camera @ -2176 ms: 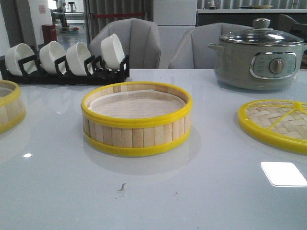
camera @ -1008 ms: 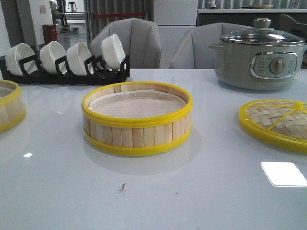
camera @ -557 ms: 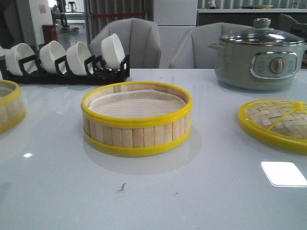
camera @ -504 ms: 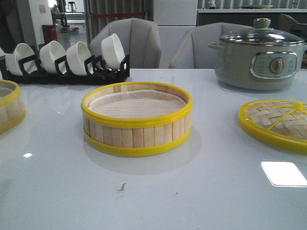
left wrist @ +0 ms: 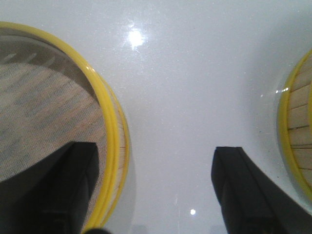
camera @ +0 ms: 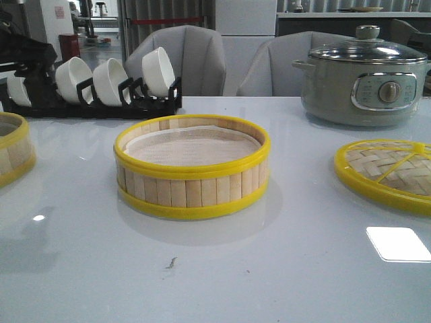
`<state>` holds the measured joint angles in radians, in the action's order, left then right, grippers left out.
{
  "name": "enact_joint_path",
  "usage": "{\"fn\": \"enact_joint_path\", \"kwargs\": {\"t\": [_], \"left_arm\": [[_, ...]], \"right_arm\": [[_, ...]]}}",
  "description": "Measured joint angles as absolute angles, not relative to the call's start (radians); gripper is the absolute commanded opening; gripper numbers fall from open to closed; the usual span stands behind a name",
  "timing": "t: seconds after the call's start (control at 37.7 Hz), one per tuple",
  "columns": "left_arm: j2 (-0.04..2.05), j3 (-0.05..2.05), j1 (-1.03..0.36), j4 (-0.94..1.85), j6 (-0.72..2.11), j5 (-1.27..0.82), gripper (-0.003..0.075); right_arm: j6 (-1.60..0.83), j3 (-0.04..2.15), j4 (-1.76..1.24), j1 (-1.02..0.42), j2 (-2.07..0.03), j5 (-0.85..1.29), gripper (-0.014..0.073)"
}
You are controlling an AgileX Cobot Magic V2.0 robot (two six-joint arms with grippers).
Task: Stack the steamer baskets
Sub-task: 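Grasp the rim of the outer bamboo steamer basket with the left gripper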
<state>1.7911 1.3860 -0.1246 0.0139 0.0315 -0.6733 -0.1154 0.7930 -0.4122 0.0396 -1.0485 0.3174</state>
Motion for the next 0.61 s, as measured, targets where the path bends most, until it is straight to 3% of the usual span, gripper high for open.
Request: {"fn": "enact_joint_path", "kwargs": {"t": [0.61], "left_arm": [[1.929, 1.408, -0.078, 0.000, 0.021, -0.664, 0.0516]], "right_arm": [[-0.115, 0.793, -0.412, 0.040, -1.048, 0.322, 0.0475]]}}
